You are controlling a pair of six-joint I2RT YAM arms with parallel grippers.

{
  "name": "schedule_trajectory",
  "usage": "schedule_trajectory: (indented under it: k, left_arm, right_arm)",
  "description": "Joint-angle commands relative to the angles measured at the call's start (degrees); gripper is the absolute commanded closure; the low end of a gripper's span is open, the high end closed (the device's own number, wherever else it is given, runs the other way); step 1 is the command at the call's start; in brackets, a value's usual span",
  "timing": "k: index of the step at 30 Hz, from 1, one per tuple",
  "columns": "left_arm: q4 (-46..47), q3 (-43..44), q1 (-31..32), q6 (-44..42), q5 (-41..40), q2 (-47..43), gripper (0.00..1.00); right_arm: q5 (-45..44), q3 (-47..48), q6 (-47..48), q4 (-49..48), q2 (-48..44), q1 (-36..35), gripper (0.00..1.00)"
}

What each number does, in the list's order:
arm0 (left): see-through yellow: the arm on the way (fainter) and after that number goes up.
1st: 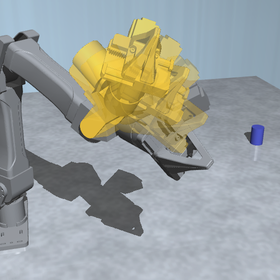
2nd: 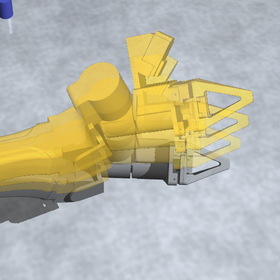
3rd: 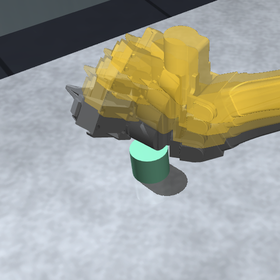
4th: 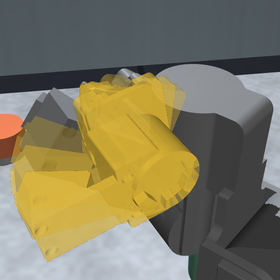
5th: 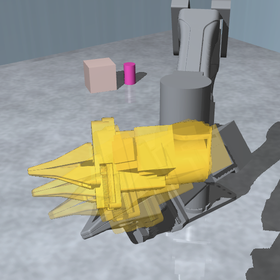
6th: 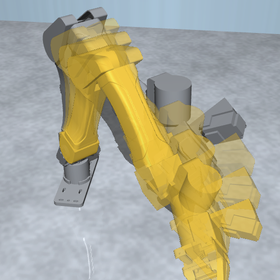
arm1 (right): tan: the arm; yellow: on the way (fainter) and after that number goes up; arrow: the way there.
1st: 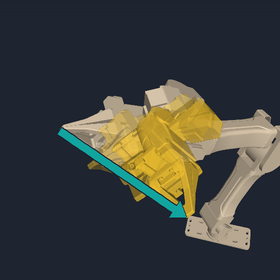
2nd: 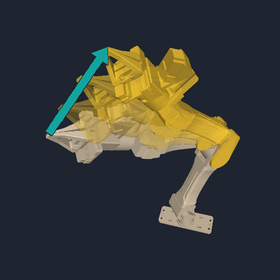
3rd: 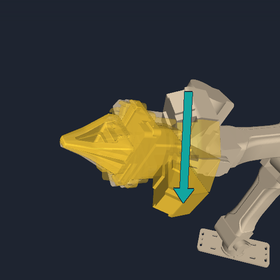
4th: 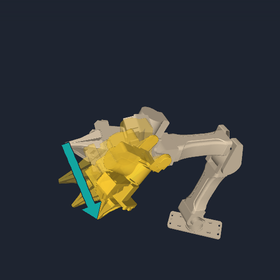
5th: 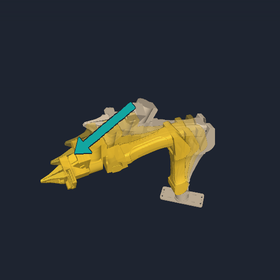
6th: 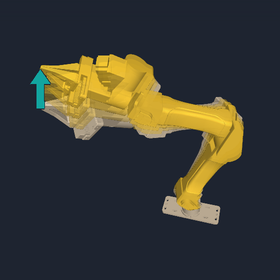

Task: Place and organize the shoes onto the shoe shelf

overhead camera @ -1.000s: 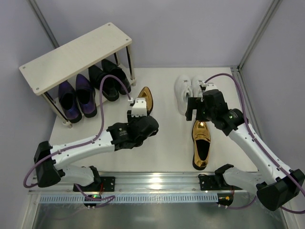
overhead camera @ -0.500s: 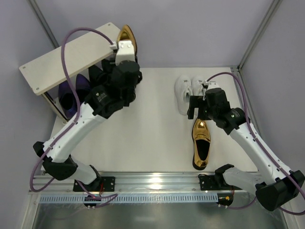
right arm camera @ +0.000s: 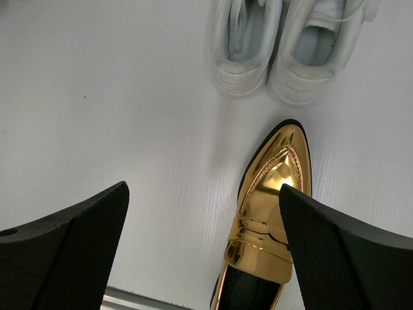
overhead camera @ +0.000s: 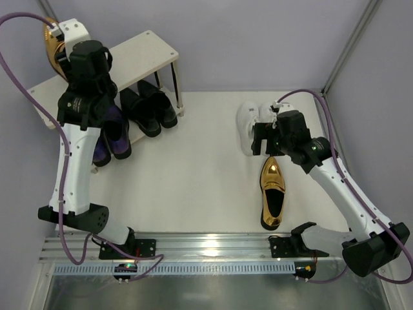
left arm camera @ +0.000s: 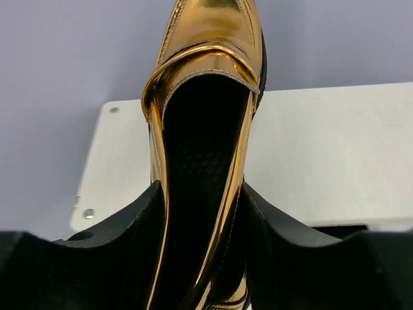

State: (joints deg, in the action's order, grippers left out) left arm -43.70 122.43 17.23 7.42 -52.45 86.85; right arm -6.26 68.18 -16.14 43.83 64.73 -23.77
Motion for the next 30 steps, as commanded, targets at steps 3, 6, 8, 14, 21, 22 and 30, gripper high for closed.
schedule_trajectory:
  k: [3, 6, 8, 14, 21, 22, 30]
  left_arm:
    - [-0.4, -1.6, -7.4, 1.0, 3.3, -2.8, 1.0]
    - [0.7, -6.0, -10.6, 2.5, 5.9, -5.4, 1.0]
    - [0.7, -7.0, -12.5, 2.8, 7.5, -6.0, 1.0]
    - [-1.5, -7.8, -17.0, 2.2, 11.8, -6.3, 1.0]
    - [-2.2, -8.3, -21.5, 1.0, 14.9, -7.5, 1.0]
    - [-2.1, -8.7, -21.9, 0.8, 15.4, -7.6, 1.0]
    - [-0.8, -10.8, -23.2, -1.8, 18.7, -8.5, 1.0]
  right_arm:
    - [1.6, 1.9, 1.0, 0.2, 1.5, 0.2, 0.02]
    - [1.3, 1.7, 1.1, 0.0, 1.9, 0.2, 0.02]
    - [1.3, 1.5, 1.0, 0.1, 2.0, 0.3, 0.02]
    - [1.3, 1.4, 0.9, -0.1, 2.1, 0.2, 0.02]
    - [1.3, 2.5, 0.8, 0.0, 3.2, 0.2, 0.02]
    - [1.3, 2.7, 0.8, 0.1, 3.5, 0.2, 0.02]
    - [1.3, 2.8, 0.8, 0.4, 3.4, 0.2, 0.02]
